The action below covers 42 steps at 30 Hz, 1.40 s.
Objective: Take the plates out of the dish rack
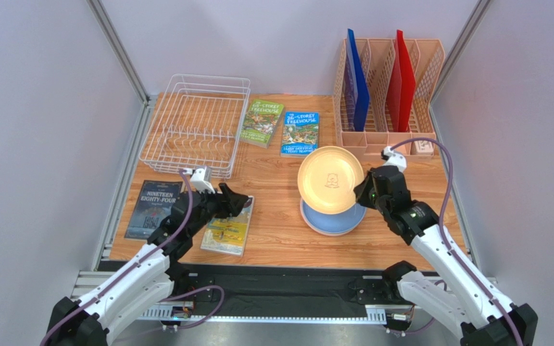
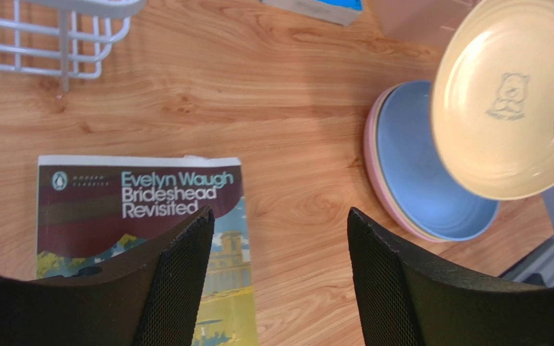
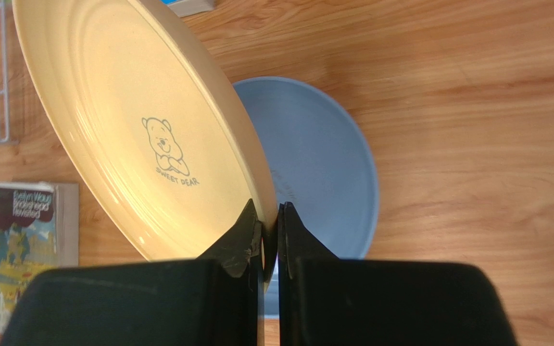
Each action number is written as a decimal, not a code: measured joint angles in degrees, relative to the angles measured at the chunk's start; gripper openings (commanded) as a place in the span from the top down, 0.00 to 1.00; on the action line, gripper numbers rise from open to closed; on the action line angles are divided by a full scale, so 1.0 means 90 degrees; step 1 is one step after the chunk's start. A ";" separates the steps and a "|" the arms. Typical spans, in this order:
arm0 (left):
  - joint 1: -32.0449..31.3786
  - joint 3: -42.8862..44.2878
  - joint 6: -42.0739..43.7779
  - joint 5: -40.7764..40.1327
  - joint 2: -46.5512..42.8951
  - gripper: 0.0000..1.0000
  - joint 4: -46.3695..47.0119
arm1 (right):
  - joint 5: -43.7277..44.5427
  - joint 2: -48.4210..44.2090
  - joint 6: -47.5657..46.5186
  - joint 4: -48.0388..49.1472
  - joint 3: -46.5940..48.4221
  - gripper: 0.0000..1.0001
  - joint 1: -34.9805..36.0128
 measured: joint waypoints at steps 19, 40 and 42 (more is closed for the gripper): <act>-0.0165 -0.0396 0.0930 -0.0648 0.0129 0.27 0.0056 | -0.0512 0.0289 0.0483 -0.0442 -0.0726 0.51 -0.0590; -0.0165 0.1814 0.2375 -0.0886 0.0959 0.28 -0.0894 | 0.0075 -0.1100 -0.0036 -0.0631 -0.0231 0.25 -0.0588; -0.0165 0.2181 0.2494 -0.0928 0.0988 0.28 -0.1037 | 0.0109 -0.1185 -0.0121 -0.0600 -0.0083 0.25 -0.0590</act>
